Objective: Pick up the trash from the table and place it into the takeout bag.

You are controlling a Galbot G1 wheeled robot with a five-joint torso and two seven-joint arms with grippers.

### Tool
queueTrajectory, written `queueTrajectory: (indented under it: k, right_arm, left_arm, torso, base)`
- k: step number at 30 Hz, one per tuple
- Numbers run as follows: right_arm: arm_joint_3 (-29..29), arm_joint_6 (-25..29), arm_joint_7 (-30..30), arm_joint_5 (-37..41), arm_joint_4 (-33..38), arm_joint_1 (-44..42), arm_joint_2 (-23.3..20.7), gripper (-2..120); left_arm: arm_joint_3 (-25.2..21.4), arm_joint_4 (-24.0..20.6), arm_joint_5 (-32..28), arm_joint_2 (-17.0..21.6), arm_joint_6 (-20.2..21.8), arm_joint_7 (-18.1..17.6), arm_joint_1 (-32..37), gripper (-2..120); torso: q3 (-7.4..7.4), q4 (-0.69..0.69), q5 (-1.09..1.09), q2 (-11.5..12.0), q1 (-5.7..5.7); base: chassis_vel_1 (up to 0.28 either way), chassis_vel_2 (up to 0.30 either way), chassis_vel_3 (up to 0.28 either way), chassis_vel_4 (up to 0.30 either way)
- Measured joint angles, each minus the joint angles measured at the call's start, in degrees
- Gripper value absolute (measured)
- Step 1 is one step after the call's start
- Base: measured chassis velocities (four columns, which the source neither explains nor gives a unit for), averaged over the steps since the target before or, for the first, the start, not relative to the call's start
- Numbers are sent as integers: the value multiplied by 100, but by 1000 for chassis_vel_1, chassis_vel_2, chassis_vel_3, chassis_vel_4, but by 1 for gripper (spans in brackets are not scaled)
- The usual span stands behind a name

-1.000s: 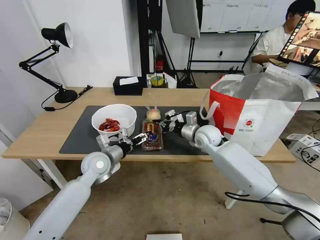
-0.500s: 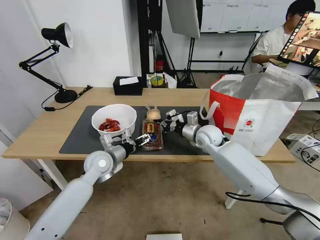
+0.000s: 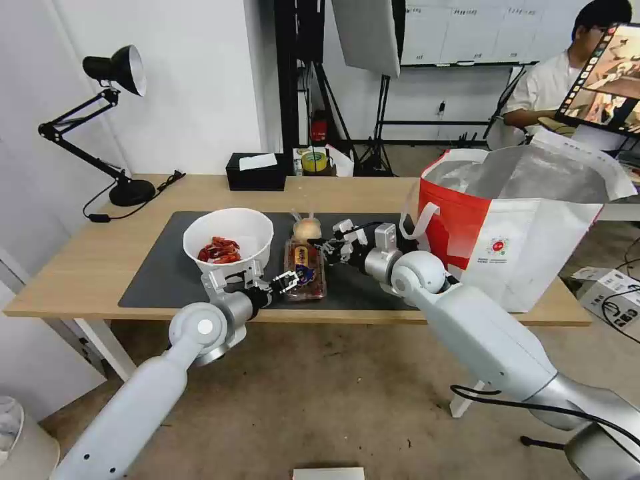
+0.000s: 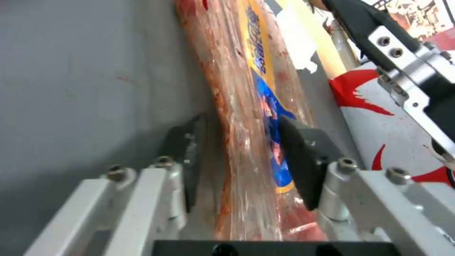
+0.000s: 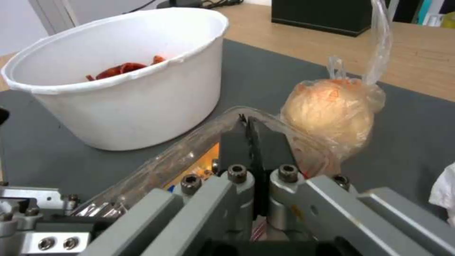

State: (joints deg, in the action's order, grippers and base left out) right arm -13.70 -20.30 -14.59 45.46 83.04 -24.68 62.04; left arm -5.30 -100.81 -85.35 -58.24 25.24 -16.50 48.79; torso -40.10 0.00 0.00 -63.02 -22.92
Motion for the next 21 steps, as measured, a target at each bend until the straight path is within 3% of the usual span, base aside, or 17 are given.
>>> queueTrajectory:
  k: [11,21]
  right_arm:
    - [33,11,9,0,76,-24,-24,0]
    - [108,50,22,38,135,-28,-87,0]
  left_arm:
    - [39,-62,-27,50,-31,-8,-33,0]
    - [-18,-141,-97,17,-52,-6,43,0]
  torso:
    - [0,0,0,0,0]
    - [0,0,0,0,0]
  base:
    - [0,0,0,0]
    - [0,0,0,0]
